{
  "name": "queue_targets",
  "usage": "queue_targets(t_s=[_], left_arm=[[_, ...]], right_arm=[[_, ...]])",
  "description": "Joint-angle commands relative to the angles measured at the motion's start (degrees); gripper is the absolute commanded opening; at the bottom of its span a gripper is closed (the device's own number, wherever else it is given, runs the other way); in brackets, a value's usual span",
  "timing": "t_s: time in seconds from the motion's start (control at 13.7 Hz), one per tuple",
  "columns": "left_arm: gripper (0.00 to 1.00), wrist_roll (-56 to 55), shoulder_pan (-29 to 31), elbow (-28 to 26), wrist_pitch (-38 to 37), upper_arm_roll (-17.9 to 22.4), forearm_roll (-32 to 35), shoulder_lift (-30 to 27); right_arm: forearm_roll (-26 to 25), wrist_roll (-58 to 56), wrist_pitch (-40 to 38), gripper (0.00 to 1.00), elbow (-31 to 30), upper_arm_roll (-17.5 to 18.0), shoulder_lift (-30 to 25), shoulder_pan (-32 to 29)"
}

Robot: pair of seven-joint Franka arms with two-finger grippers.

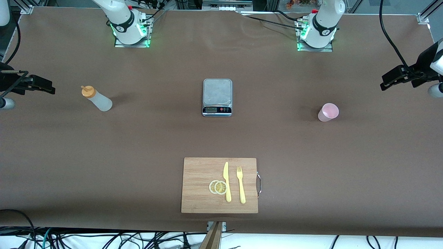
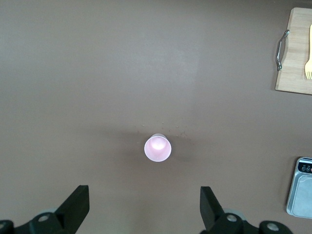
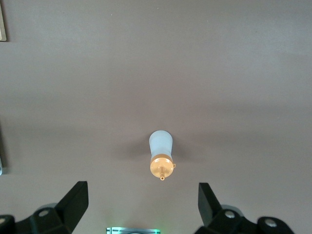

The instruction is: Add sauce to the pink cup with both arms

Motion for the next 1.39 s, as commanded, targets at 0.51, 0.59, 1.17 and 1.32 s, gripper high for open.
queue_targets(t_s=[0.51,0.59,1.17,1.32], left_arm=[[1.0,-0.46,0.48,-0.27,-1.75,0.11,-1.06,-0.21],[1.0,-0.54,0.48,-0.27,-1.75,0.11,-1.06,-0.21],[1.0,1.56,1.54,-2.81,-1.75,0.03,-1.15,-1.79],[1.0,2.27,2.42,-3.16,-1.66,0.03,-1.15,-1.88]], right_arm=[[-0.07,0.42,-0.12,1.0,0.69,0.17,0.14,-0.33],[-0.07,0.42,-0.12,1.0,0.69,0.17,0.14,-0.33],[-0.07,0.42,-0.12,1.0,0.78,0.09,0.4,-0.33],[-0.07,0.42,-0.12,1.0,0.78,0.09,0.41,-0.33]])
